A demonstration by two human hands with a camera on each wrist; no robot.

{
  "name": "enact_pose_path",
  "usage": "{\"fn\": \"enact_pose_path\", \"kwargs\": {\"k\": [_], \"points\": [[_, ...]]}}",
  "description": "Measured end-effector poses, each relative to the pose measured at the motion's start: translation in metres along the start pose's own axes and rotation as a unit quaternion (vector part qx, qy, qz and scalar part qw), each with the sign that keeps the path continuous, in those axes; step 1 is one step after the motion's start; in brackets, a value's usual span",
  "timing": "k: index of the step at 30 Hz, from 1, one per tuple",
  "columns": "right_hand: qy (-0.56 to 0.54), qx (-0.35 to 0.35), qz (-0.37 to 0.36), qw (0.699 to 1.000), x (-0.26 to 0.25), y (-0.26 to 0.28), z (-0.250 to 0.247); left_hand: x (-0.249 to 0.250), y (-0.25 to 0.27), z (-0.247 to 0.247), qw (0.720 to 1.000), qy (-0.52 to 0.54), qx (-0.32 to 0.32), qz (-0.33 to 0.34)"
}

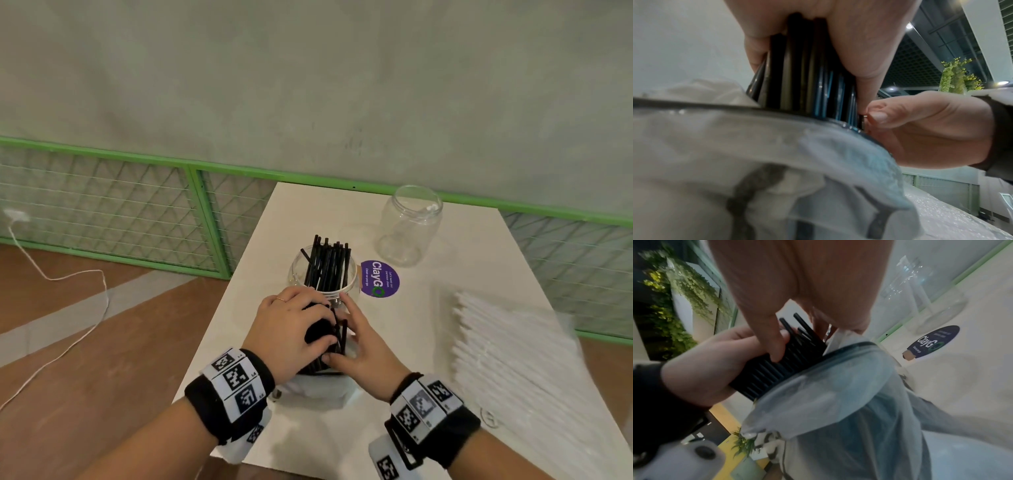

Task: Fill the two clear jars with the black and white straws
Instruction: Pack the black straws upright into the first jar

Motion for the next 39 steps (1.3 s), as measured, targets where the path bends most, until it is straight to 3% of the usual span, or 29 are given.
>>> {"fn": "enact_pose_path", "kwargs": {"k": [5,12,22,27,39], "points": [[0.032,0.084,-0.048,0.995,-0.014,-0.001,-0.006,-0.003,0.003,-0.002,0.999,0.025,-0.002,-0.02],[0.08,0.106,-0.026,0.991,-0.011,-0.006,-0.01,-0.002,0.002,0.002,0.999,0.027,-0.032,-0.018],[0.013,0.101,0.0,0.995,-0.014,-0.004,-0.03,-0.003,0.001,0.001,1.0,0.016,0.011,-0.021],[-0.048,0.151,0.005,0.987,-0.021,0.002,-0.051,-0.003,0.003,-0.002,0.999,0.018,0.029,-0.017],[-0.098,0.134,-0.067,0.984,-0.097,0.01,-0.076,-0.008,0.003,-0.002,0.999,0.016,0.031,-0.015]]}}
Point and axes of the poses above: each hand's wrist, its own y-axis away from the middle knuckle, its own z-axis out of the palm, x = y × z, the point moved 9 cm from there along -y, towards the middle knuckle, and after that the axes turned 13 degrees about z, right-handed, at the moved point
